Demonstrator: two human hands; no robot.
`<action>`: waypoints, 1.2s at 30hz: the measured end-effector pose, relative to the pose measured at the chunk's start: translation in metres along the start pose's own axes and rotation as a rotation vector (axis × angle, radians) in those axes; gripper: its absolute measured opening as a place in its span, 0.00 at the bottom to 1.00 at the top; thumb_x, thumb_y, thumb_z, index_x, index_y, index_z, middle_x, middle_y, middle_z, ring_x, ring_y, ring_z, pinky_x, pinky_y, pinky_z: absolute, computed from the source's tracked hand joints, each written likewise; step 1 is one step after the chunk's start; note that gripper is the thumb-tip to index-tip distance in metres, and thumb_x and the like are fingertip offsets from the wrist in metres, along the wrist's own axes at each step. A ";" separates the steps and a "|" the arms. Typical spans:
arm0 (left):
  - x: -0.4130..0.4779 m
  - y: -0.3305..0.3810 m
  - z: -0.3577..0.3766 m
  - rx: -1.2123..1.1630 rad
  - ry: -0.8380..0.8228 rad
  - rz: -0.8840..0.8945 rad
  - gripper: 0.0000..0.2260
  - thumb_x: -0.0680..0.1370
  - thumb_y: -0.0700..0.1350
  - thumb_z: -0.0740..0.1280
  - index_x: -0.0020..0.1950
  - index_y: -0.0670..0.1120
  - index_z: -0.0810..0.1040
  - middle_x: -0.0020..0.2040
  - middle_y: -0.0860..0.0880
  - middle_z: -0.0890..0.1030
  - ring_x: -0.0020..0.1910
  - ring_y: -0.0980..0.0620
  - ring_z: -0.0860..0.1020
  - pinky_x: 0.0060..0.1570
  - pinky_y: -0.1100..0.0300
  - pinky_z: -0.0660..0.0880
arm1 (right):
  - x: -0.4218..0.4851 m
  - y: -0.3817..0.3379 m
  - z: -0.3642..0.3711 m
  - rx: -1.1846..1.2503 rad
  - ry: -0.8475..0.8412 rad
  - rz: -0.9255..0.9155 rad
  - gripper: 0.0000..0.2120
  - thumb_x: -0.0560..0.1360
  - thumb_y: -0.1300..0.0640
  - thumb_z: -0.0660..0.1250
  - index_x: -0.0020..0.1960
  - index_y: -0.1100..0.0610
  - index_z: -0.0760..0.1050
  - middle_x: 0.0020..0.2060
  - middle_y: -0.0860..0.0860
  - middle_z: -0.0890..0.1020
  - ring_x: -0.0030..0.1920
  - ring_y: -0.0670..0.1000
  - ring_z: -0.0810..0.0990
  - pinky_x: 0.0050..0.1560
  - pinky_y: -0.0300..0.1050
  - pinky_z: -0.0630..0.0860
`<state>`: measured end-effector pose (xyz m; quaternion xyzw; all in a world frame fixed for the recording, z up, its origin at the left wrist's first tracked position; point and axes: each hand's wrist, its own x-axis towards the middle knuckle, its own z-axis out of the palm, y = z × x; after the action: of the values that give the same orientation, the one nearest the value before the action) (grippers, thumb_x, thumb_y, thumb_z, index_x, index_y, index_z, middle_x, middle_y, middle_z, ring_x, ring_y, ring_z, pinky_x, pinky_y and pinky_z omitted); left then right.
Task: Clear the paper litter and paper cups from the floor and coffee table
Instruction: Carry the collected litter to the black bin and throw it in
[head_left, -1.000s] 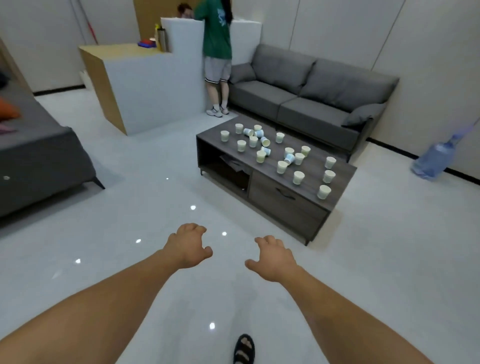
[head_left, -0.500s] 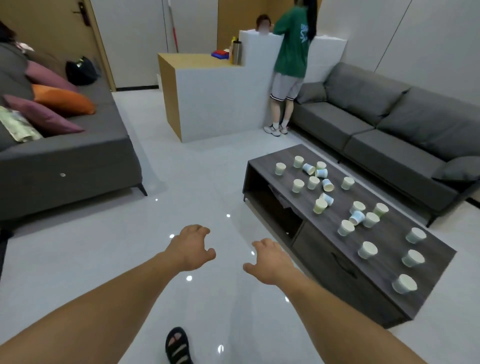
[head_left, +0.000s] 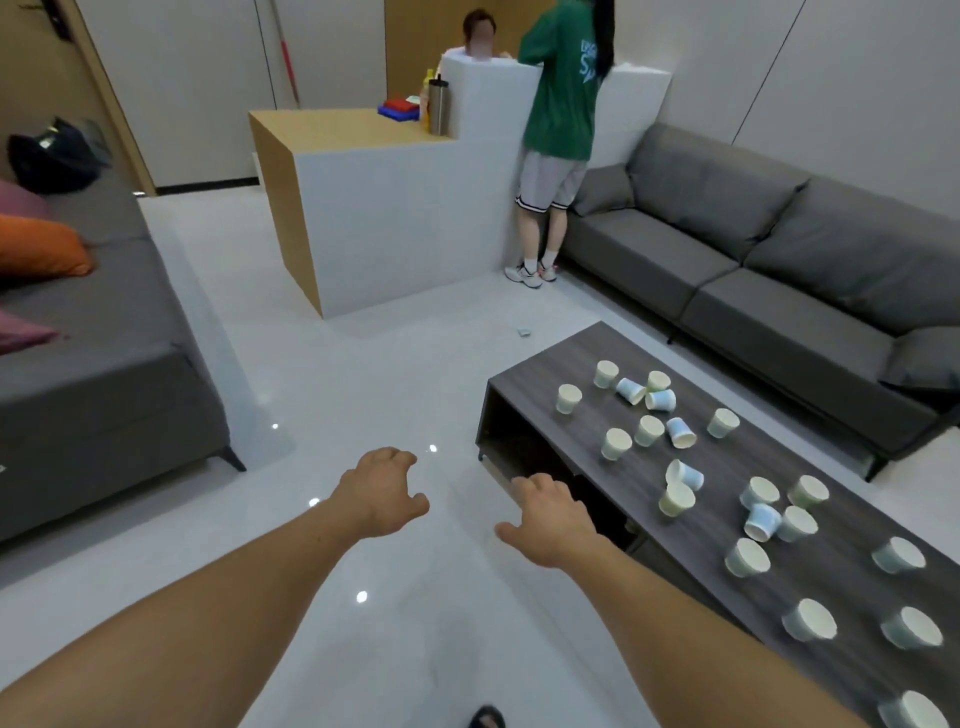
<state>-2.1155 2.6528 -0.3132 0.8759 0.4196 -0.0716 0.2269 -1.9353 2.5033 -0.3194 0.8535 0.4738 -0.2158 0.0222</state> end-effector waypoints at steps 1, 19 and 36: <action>0.025 -0.001 -0.008 0.007 -0.002 0.002 0.31 0.76 0.57 0.63 0.76 0.48 0.60 0.76 0.48 0.60 0.75 0.48 0.57 0.70 0.51 0.62 | 0.024 -0.001 -0.009 0.002 0.002 0.006 0.36 0.76 0.38 0.62 0.78 0.51 0.56 0.73 0.52 0.62 0.71 0.56 0.62 0.68 0.57 0.65; 0.387 -0.074 -0.152 -0.012 0.010 -0.166 0.31 0.75 0.58 0.63 0.76 0.49 0.60 0.76 0.49 0.61 0.74 0.47 0.59 0.69 0.49 0.63 | 0.434 -0.064 -0.176 -0.063 -0.002 -0.202 0.36 0.76 0.38 0.61 0.78 0.51 0.54 0.76 0.52 0.59 0.74 0.56 0.59 0.69 0.56 0.62; 0.789 -0.063 -0.296 0.090 -0.101 0.116 0.31 0.76 0.58 0.64 0.76 0.49 0.60 0.75 0.49 0.62 0.73 0.47 0.60 0.68 0.50 0.64 | 0.760 -0.047 -0.282 0.088 -0.058 0.122 0.36 0.76 0.38 0.61 0.78 0.52 0.55 0.74 0.53 0.60 0.72 0.57 0.61 0.68 0.55 0.64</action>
<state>-1.6806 3.3771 -0.3212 0.9033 0.3527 -0.1212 0.2119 -1.5273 3.2047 -0.3520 0.8745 0.4099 -0.2591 0.0114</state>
